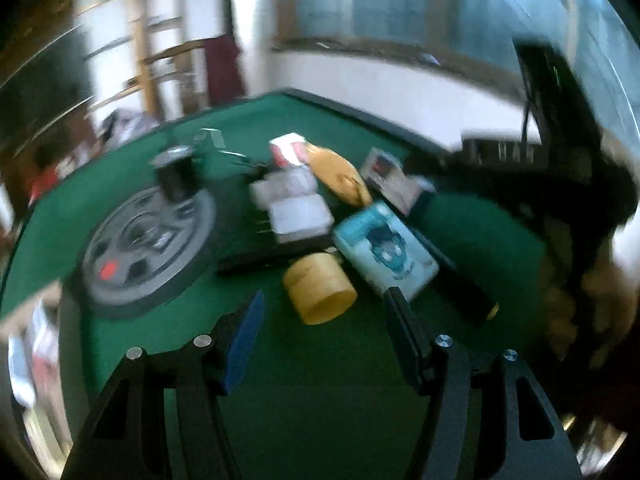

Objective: Organize objects
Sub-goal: 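Move both tools back over the pile of items, then grasp the cartoon snack bag with right tool while left tool grasps the yellow round container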

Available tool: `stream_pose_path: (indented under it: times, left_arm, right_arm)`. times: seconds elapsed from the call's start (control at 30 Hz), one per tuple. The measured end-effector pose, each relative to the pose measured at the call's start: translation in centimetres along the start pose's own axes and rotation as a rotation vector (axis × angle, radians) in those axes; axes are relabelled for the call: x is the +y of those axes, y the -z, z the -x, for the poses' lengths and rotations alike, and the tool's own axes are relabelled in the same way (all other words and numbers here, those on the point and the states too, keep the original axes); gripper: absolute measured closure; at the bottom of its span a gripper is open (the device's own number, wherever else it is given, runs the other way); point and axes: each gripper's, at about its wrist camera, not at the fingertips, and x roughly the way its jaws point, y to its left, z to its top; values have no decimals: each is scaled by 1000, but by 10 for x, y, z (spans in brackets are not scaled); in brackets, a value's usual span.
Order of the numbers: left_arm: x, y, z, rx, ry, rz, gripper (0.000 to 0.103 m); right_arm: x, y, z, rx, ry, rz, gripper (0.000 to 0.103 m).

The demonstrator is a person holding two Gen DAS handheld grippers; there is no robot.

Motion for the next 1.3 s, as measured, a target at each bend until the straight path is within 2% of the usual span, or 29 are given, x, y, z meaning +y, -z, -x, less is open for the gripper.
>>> stream_pose_path:
  times: [0.07, 0.2, 0.43, 0.53, 0.6, 0.83, 1.03, 1.23, 1.3]
  left_arm:
    - [-2, -4, -13, 39, 22, -60, 48]
    - [-3, -13, -33, 83, 48, -110, 48]
    - [-9, -16, -54, 114, 20, -189, 48]
    - [-6, -16, -55, 110, 17, -153, 48]
    - [-3, -19, -55, 111, 4, -106, 62]
    - [-6, -8, -28, 80, 1, -10, 62]
    - [-2, 6, 24, 12, -10, 125, 62]
    - [15, 24, 72, -57, -50, 230, 61]
    - [29, 29, 83, -74, -58, 267, 61]
  right_arm:
    - [-2, -1, 0, -1, -15, -14, 42]
    - [-5, -2, 2, -13, -32, -40, 42]
    - [-14, -2, -1, -7, -33, -93, 38]
    - [-16, -2, -4, 3, -26, -98, 38]
    - [-15, -2, -5, 3, -17, -93, 38]
    - [-17, -2, -12, 31, -8, -91, 38]
    - [-14, 1, -14, 41, -8, -69, 38]
    - [11, 6, -6, 22, -45, 43, 38]
    - [27, 13, -5, 43, -57, 99, 38]
